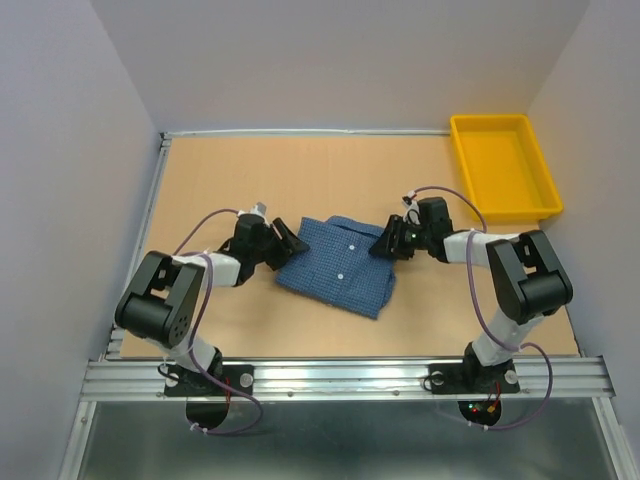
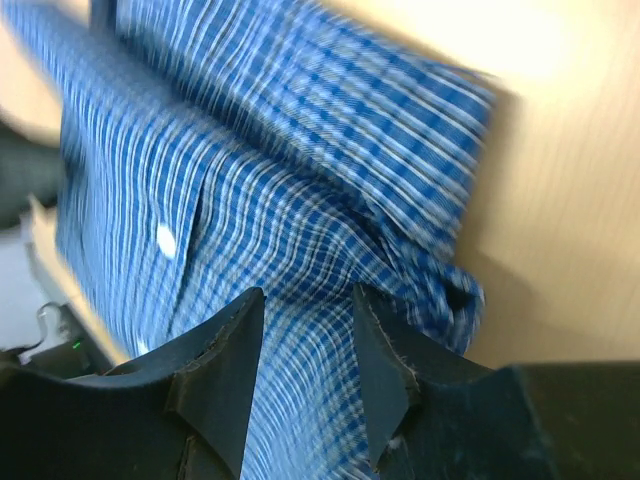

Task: Fold and stack the long sleeve shirts
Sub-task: Fold the shirt

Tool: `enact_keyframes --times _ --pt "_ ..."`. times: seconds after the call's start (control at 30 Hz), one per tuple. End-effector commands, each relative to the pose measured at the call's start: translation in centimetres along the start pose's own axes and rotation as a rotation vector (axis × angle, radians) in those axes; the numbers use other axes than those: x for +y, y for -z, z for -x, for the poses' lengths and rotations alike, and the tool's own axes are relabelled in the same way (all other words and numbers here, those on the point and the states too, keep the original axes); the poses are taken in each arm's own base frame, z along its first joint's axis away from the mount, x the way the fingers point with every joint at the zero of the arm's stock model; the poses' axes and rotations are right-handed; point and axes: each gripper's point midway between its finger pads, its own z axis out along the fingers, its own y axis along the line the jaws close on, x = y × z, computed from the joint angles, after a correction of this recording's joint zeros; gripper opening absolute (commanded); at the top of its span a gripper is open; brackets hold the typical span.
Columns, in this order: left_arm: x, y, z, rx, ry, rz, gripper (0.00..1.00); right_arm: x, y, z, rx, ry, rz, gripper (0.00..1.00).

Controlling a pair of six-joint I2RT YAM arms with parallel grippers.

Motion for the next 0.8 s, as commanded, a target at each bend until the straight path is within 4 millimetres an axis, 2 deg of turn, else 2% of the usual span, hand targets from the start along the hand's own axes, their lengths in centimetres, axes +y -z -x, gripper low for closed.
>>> enact_keyframes --times 0.0,0.03,0.1,0.13,0.17,0.23,0.33,0.37,0.4,0.43,0.47,0.5,0.53,0.57,0.7,0.77 --pt "-1.7 2.8 -4.9 0.066 0.02 -0.095 0.66 1.8 -0.9 4.5 -0.069 0.172 0.056 0.47" --pt "-2.9 3.8 -5.6 0.073 -0.006 -0.139 0.66 3.1 -0.7 6.1 -0.087 0.217 0.083 0.47" --pt "-3.1 5.1 -6.5 0.075 -0.024 -0.168 0.67 5.0 -0.1 7.6 -0.091 0.246 0.113 0.49" --pt "-3.6 5.7 -6.5 0.066 -0.035 -0.188 0.68 5.2 0.1 7.3 -0.08 0.254 0.117 0.5" --pt "-4.3 6.7 -6.1 0.043 -0.058 -0.21 0.69 6.3 0.7 8.3 -0.097 0.289 0.127 0.52" --pt "-4.5 7.5 -5.0 -0.002 -0.08 -0.184 0.73 7.5 2.0 8.3 -0.104 0.322 0.103 0.58" --pt "-3.8 8.5 -2.1 -0.114 -0.098 -0.091 0.75 9.1 3.9 7.8 -0.14 0.371 0.065 0.64" --pt "-4.0 8.7 -1.2 -0.14 -0.1 -0.089 0.75 8.8 4.2 6.9 -0.132 0.356 0.044 0.64" --pt "-3.4 8.6 -0.2 -0.164 -0.092 -0.066 0.75 8.7 4.4 6.6 -0.146 0.357 0.014 0.65" --pt "-3.1 8.5 0.4 -0.173 -0.092 -0.057 0.75 9.3 5.5 6.6 -0.176 0.367 0.011 0.66" --pt "-2.4 7.8 0.4 -0.148 -0.089 -0.034 0.75 9.0 5.8 6.0 -0.178 0.348 -0.006 0.67" --pt "-2.9 7.6 1.0 -0.15 -0.1 -0.04 0.75 8.2 5.8 4.8 -0.163 0.336 -0.034 0.67" --pt "-3.0 7.1 1.3 -0.141 -0.129 -0.038 0.75 8.5 6.4 4.3 -0.173 0.323 -0.028 0.67" --pt "-3.2 6.2 1.6 -0.121 -0.138 -0.031 0.72 7.9 6.3 2.9 -0.148 0.306 -0.036 0.67" --pt "-3.5 4.0 1.4 -0.053 -0.158 -0.043 0.66 6.9 6.7 0.6 -0.131 0.253 -0.051 0.67" --pt "-3.2 2.9 0.9 -0.017 -0.156 -0.043 0.63 5.3 6.5 -1.1 -0.105 0.213 -0.082 0.67"
